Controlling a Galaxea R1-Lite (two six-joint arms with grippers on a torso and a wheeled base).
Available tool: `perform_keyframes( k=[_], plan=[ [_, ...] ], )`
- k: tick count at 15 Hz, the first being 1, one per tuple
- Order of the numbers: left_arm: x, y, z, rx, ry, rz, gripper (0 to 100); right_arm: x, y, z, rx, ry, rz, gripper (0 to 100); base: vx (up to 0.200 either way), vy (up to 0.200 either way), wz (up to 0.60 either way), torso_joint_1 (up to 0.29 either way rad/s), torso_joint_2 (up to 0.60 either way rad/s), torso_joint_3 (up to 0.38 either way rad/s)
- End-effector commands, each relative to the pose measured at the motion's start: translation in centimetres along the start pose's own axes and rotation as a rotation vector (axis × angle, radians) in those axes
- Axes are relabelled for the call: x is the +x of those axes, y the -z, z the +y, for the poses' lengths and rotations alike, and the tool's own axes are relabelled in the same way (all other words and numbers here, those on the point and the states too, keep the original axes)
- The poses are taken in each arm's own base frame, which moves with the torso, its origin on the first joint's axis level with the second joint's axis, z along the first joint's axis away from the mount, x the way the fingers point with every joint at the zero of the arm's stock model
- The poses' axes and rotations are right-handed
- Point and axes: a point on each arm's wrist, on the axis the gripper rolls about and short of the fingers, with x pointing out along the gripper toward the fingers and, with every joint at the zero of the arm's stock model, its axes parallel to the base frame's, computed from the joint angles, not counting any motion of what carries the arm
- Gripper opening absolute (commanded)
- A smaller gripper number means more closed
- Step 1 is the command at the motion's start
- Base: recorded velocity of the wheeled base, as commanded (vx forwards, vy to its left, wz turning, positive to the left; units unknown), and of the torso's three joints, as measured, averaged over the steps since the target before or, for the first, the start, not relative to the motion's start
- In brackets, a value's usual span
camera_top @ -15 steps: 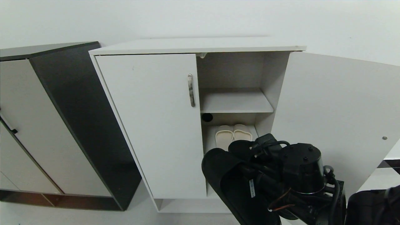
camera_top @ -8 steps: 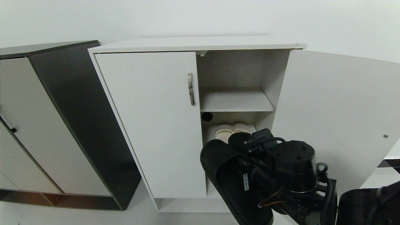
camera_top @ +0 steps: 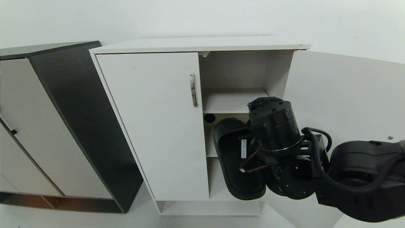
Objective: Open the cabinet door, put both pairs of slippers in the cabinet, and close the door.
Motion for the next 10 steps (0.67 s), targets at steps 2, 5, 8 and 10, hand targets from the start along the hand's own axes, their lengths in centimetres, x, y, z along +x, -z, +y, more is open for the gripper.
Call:
perform_keyframes(
  k=[2,5,8,10],
  plan=[
    [0.0,0.0,0.0,0.000,0.001,-0.001,0,0.3,-2.3,0.6,0.059,0.014,-0.059,0,0.000,0.000,0.00,0.000,0.00,0.000],
    [0.0,0.0,0.0,0.000,0.001,0.000,0,0.7,-3.0,1.0,0.057,0.037,-0.023,0,0.000,0.000,0.00,0.000,0.00,0.000],
    [0.0,0.0,0.0,0.001,0.001,0.000,0,1.5,-2.5,1.5,0.059,0.079,-0.008,0,0.000,0.000,0.00,0.000,0.00,0.000],
    [0.0,0.0,0.0,0.000,-0.001,0.000,0,1.7,-2.3,1.7,0.054,0.087,-0.009,0,0.000,0.000,0.00,0.000,0.00,0.000]
  ],
)
